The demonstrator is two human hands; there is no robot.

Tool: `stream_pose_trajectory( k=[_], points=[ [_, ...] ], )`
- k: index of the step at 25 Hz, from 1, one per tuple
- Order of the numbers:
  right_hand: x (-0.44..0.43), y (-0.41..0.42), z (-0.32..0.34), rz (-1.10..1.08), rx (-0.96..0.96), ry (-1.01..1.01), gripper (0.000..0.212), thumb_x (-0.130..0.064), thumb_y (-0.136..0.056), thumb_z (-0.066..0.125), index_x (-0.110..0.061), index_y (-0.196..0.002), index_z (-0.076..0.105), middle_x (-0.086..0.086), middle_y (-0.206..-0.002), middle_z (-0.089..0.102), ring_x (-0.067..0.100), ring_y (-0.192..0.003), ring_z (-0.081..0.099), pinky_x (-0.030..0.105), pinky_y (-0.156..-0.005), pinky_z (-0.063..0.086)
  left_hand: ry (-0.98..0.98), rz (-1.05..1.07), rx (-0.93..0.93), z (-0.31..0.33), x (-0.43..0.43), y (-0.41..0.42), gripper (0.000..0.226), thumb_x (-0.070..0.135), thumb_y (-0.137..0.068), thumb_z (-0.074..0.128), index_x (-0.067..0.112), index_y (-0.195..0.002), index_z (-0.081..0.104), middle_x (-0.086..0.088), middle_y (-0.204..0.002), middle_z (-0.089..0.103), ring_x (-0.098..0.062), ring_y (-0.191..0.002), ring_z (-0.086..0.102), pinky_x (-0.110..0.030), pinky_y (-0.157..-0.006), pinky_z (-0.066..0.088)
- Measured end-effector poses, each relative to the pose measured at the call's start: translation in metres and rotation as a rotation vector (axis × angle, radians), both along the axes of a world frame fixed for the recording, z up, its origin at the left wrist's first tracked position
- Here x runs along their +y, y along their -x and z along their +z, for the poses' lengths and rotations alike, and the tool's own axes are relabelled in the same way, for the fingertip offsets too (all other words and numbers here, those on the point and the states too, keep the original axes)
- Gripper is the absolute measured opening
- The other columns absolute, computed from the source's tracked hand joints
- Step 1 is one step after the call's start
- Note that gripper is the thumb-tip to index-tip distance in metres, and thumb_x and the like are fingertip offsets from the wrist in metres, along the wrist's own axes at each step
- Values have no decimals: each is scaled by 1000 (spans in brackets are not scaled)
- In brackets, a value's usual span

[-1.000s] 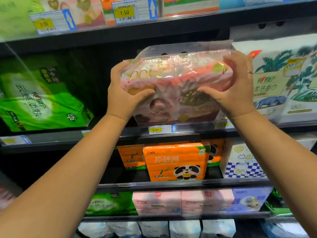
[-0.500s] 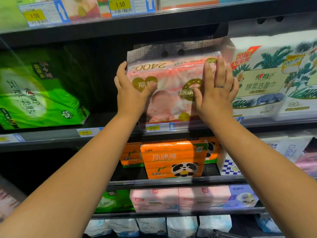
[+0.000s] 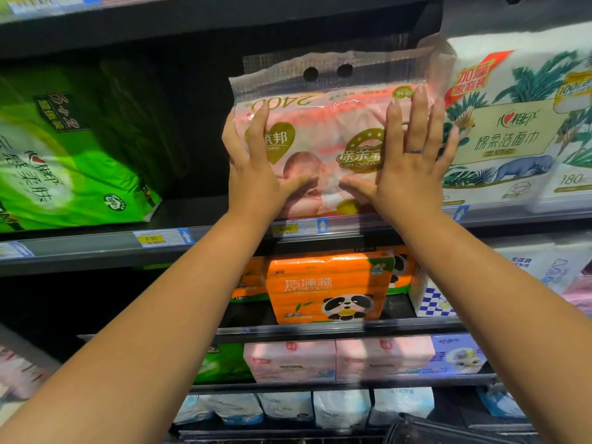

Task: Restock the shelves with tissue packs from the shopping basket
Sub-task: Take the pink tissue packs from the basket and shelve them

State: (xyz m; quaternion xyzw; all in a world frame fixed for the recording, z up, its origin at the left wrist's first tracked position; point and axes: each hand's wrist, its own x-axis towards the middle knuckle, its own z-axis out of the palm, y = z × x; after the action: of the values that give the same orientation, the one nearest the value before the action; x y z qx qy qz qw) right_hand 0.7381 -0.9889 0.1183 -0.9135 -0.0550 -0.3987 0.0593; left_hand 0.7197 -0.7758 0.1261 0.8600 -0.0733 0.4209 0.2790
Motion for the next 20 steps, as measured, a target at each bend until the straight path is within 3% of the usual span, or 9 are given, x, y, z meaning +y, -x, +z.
stream_pose_trajectory(
  k=[4, 7, 10, 11, 14, 20],
  points=[
    [1, 4, 2, -37, 32, 45, 114, -87, -75, 34, -17, -152, -13, 20, -160, -8, 42, -146, -7, 63, -113, -2, -54, 18, 49, 6, 0, 9, 103, 55, -69, 77, 36, -145, 9, -16, -153, 2, -34, -129, 41, -39, -93, 52],
    [3, 17, 9, -66, 109, 42, 112, -82, -79, 36, -17, -151, -19, 17, -159, -19, 39, -146, -15, 64, -112, -6, -146, 69, 134, 15, 4, 19, 106, 56, -71, 75, 34, -149, 7, -16, -156, 0, -36, -138, 29, -48, -101, 46],
    [6, 37, 7, -53, 185, 14, 106, -75, -83, 42, -21, -151, -18, 13, -158, -24, 35, -145, -20, 64, -111, -7, -278, 226, 87, 19, 6, 37, 101, 65, -75, 65, 29, -152, 10, -18, -159, 0, -37, -146, 7, -55, -117, 10],
    [7, 44, 2, -52, 190, 9, 102, -73, -84, 42, -22, -153, -13, 12, -159, -22, 34, -146, -19, 64, -111, -6, -315, 246, 61, 17, 5, 43, 98, 66, -76, 63, 28, -152, 13, -18, -159, 0, -37, -147, 3, -53, -116, 0],
    [8, 64, -15, -66, 180, -9, 87, -69, -87, 44, -23, -154, 10, 12, -162, -7, 31, -148, -8, 64, -111, 0, -412, 194, 60, 5, 0, 58, 94, 64, -78, 62, 26, -151, 16, -17, -160, 3, -36, -147, 1, -51, -115, -6],
    [9, 119, -60, -68, 202, -57, 71, -57, -86, 57, -21, -144, 39, 12, -157, 22, 36, -138, 27, 60, -107, 18, -530, -24, 187, -62, -3, 90, 87, 65, -83, 54, 24, -152, 20, -12, -160, 13, -31, -148, 7, -48, -118, 2]
  ],
)
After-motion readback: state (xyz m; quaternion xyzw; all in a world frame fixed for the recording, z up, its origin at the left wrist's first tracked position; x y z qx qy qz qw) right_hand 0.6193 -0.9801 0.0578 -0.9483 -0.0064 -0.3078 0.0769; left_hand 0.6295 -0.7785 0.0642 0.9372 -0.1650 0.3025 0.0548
